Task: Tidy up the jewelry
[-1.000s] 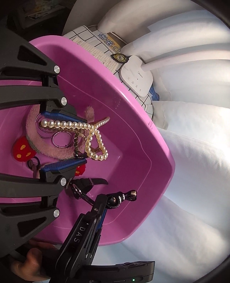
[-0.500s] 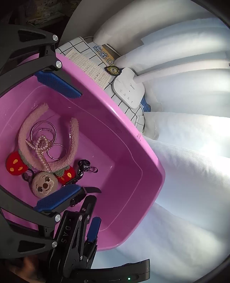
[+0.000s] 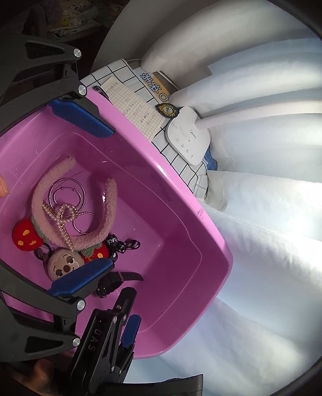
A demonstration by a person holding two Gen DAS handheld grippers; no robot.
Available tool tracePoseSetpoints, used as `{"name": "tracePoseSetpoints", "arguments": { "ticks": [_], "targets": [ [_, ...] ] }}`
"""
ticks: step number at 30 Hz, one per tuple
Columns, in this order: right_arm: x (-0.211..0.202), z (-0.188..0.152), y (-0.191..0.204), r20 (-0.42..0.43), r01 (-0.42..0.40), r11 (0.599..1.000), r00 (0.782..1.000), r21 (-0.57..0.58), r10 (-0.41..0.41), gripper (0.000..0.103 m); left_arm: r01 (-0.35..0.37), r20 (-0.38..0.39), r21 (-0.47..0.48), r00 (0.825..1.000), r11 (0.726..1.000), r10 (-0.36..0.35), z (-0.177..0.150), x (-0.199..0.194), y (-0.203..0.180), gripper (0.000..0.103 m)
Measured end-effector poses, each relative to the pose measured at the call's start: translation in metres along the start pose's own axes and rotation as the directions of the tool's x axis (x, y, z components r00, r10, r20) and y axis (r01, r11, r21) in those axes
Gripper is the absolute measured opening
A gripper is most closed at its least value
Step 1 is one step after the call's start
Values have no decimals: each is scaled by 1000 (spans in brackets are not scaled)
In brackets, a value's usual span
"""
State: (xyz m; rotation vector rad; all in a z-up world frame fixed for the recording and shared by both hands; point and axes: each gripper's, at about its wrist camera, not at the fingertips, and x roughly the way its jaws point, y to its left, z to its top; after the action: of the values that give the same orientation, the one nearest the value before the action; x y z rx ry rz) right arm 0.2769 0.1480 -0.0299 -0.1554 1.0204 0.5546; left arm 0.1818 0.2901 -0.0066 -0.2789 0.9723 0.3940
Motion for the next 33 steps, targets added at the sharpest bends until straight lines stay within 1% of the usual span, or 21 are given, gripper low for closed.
{"name": "tracePoseSetpoints", "arguments": {
  "ticks": [14,22,33],
  "targets": [
    [1,-1,1,-2,9,1000,1000,-6,-9,66,-2,4,-1,1000,1000,2,1,-3,0,96],
    [0,-2,1,-2,11,1000,1000,-10,-11,66,-5,6,14,1000,1000,5,1,-6,-2,96],
    [-2,-5,5,2,17,1000,1000,-14,-17,67,0,0,6,1000,1000,0,-1,-8,0,96]
  ]
}}
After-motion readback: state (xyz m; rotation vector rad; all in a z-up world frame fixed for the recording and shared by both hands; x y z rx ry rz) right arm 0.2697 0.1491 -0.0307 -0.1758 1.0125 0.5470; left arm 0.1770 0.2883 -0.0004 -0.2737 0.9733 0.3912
